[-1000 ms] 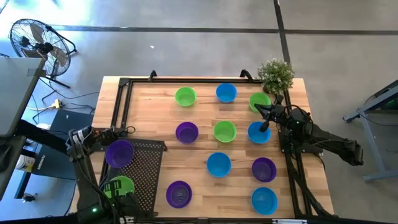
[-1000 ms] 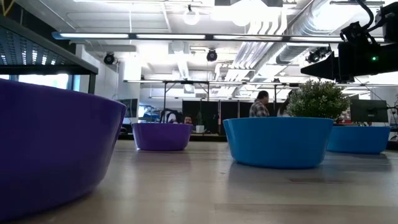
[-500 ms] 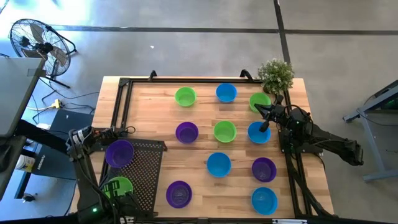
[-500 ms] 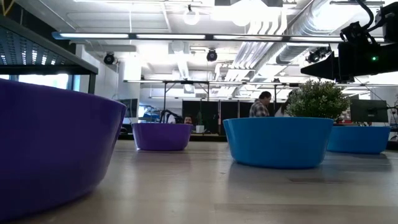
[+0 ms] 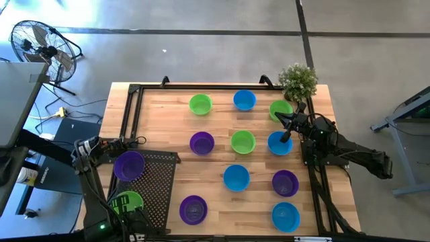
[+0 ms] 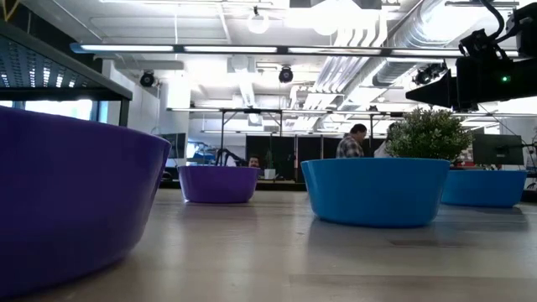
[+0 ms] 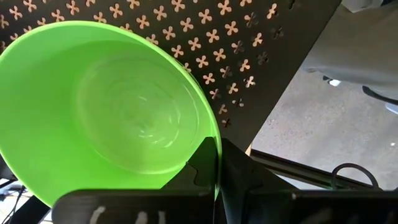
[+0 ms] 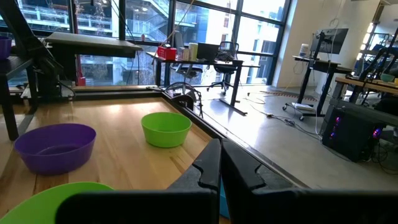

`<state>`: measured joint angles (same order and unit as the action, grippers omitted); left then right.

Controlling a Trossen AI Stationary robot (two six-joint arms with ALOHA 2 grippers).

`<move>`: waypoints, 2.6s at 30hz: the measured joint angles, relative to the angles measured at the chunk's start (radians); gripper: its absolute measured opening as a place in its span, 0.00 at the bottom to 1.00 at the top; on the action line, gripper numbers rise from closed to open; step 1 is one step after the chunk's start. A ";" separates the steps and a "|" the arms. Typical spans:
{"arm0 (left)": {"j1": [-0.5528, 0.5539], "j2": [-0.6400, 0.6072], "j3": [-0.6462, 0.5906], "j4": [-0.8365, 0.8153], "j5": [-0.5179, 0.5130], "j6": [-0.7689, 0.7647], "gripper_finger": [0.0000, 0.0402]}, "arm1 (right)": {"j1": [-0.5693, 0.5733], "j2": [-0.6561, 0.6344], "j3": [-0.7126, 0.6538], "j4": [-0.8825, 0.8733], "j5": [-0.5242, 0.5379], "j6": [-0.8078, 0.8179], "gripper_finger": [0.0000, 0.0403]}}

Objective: Pick & Place Mini bowls
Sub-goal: Put the green bowl on the shelf, then put the blue bowl on the shelf

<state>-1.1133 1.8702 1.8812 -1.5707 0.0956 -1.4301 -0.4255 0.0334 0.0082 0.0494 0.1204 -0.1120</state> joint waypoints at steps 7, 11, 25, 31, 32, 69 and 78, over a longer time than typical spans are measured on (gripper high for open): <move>0.000 -0.001 -0.029 0.001 0.033 -0.036 0.00 | 0.000 0.000 0.000 0.000 0.000 0.000 0.00; 0.000 -0.006 -0.062 -0.002 0.077 -0.042 0.00 | 0.000 0.000 0.000 0.000 0.000 0.000 0.00; 0.000 0.001 -0.068 0.004 0.082 -0.070 0.10 | 0.000 0.000 0.000 0.000 0.000 0.000 0.00; 0.000 0.003 -0.070 0.001 0.088 -0.091 0.25 | 0.000 0.000 0.000 0.000 0.000 0.000 0.00; 0.000 0.003 -0.070 0.001 0.094 -0.093 0.28 | 0.000 0.000 0.000 0.000 0.000 0.000 0.00; 0.258 -0.116 0.021 0.335 -0.811 0.772 0.02 | 0.000 0.000 0.000 0.000 0.000 0.000 0.00; 0.439 -0.116 -0.172 0.855 -0.789 1.203 0.01 | 0.000 0.000 0.000 0.000 0.000 0.000 0.00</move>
<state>-0.6742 1.7542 1.7089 -0.7156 -0.6937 -0.2273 -0.4252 0.0333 0.0082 0.0498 0.1204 -0.1123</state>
